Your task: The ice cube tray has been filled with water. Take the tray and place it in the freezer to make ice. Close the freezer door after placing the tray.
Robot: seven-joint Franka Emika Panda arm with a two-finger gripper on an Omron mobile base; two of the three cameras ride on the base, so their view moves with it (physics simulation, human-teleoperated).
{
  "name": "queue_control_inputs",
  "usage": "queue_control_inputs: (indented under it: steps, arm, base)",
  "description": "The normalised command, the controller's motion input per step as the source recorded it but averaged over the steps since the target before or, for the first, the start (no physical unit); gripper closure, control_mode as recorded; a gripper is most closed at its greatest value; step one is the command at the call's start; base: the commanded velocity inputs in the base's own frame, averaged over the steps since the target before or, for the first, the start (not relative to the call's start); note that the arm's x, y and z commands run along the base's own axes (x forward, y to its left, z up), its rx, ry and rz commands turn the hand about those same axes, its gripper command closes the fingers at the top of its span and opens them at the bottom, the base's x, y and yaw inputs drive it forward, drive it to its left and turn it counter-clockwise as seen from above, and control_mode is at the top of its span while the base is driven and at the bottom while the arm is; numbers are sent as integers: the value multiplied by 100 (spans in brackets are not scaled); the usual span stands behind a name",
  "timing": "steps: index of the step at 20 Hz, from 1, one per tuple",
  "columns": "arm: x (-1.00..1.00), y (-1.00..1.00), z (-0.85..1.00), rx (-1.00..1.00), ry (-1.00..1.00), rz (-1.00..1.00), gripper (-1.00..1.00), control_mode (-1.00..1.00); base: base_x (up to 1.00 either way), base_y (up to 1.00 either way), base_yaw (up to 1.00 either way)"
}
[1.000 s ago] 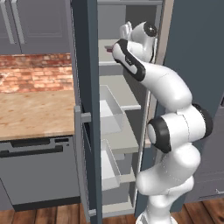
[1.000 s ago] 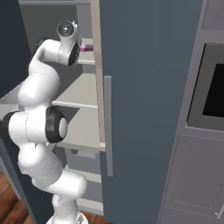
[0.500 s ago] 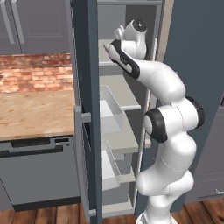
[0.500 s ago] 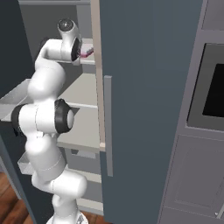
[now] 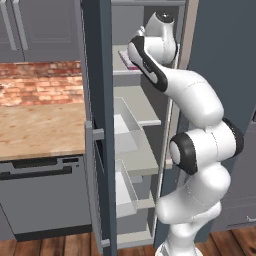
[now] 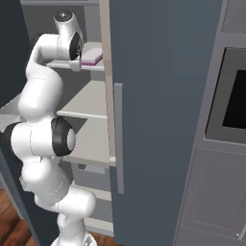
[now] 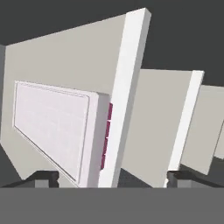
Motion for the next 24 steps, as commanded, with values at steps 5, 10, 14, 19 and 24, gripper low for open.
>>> queue_control_inputs:
  steps: [5,10,14,19,24]
  arm:
    - [-100,-8,-35,0,1,-4,-100,-100]
    - [-100,-39,-75,0,0,-1,-100,-100]
    - [-100,-48,-98,-1,-4,0,-100,-100]
    - [-100,-26,-25,0,-11,0,-100,-100]
    - [-83,-2,28,0,-4,0,-100,-100]
  base:
    - [0,0,0]
    - [0,0,0]
    - [0,0,0]
    - [0,0,0]
    - [0,0,0]
